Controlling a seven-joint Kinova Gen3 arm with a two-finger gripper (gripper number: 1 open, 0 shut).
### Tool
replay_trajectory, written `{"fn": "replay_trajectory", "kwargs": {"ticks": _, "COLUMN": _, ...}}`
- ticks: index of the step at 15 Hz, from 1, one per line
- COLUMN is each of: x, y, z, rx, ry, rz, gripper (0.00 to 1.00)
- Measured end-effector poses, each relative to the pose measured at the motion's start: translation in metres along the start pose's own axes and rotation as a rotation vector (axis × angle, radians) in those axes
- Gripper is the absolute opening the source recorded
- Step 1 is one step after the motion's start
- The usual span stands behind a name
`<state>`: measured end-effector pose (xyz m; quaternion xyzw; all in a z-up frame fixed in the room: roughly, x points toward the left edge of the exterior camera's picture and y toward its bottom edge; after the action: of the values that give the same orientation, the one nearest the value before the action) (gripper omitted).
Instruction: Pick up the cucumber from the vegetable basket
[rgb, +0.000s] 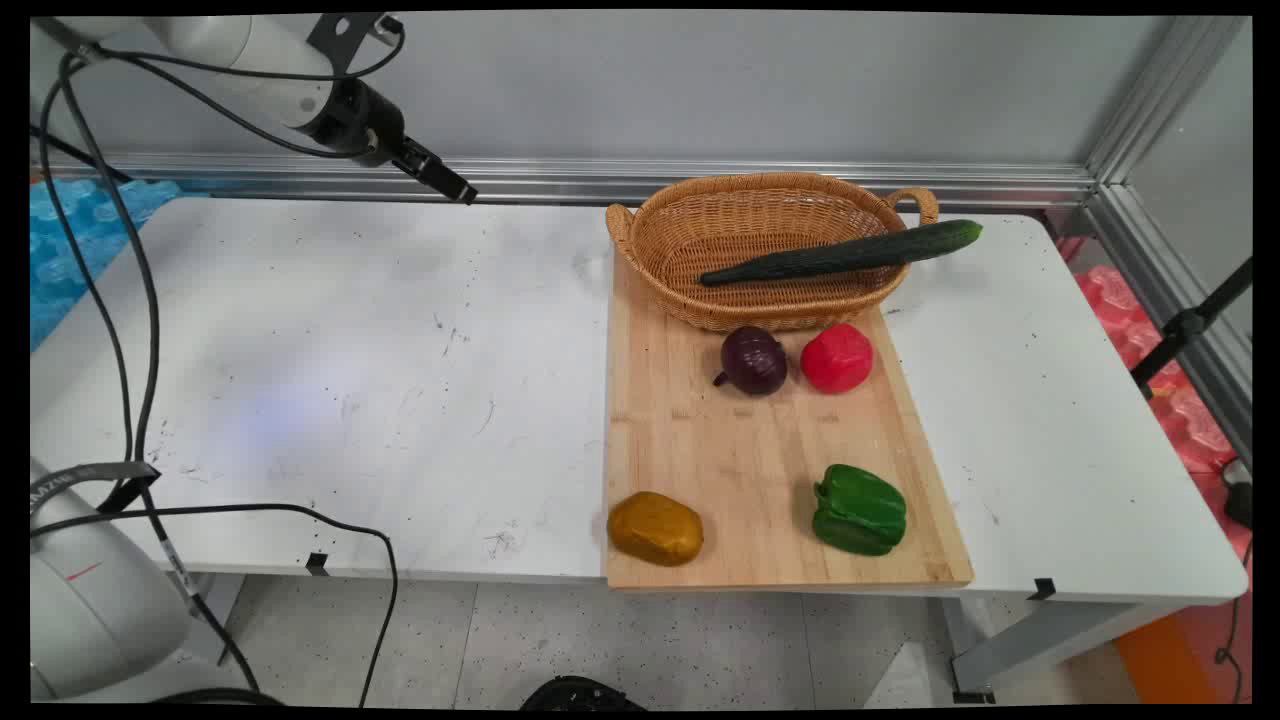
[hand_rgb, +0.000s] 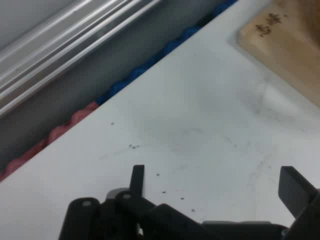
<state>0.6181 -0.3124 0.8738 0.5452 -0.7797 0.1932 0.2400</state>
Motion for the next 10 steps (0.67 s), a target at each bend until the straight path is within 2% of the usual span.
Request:
{"fn": "replay_trajectory", "kwargs": {"ticks": 5, "x": 0.016, "y": 0.017, "z": -0.009, "rx": -0.066, "ry": 0.001, "rz": 0.104, "gripper": 1.0}}
{"fn": "replay_trajectory", "kwargs": {"ticks": 10, "x": 0.045, "y": 0.048, "z": -0.021, "rx": -0.143, "ry": 0.009, "rz": 0.23, "gripper": 1.0}}
